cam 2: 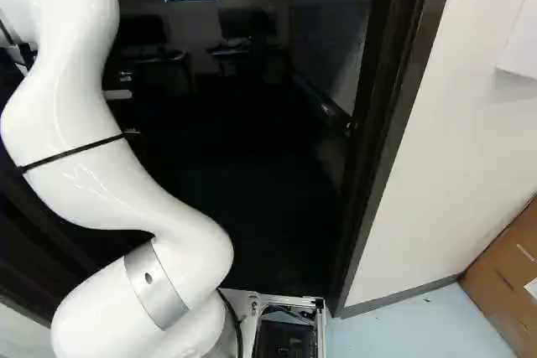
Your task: Open the door and move inside
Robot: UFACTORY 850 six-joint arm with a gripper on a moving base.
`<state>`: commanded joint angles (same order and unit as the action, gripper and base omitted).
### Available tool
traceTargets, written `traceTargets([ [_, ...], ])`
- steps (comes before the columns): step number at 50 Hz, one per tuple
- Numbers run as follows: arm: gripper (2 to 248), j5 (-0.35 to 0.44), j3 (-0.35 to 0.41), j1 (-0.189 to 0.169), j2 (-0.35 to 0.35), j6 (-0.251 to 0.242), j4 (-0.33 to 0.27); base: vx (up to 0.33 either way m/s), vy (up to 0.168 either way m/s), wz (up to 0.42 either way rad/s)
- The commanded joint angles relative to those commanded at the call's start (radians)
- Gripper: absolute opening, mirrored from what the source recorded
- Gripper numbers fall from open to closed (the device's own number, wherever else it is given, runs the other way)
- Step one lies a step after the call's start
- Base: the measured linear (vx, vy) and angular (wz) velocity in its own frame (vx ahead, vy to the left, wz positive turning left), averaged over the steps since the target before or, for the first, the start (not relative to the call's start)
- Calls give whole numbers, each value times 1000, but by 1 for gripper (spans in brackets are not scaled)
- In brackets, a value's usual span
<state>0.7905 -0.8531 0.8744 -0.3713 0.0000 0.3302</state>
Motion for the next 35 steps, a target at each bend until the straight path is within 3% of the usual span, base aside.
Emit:
traceTargets([
  [35,247,0,84,-68,69,0,17,0,0,0],
])
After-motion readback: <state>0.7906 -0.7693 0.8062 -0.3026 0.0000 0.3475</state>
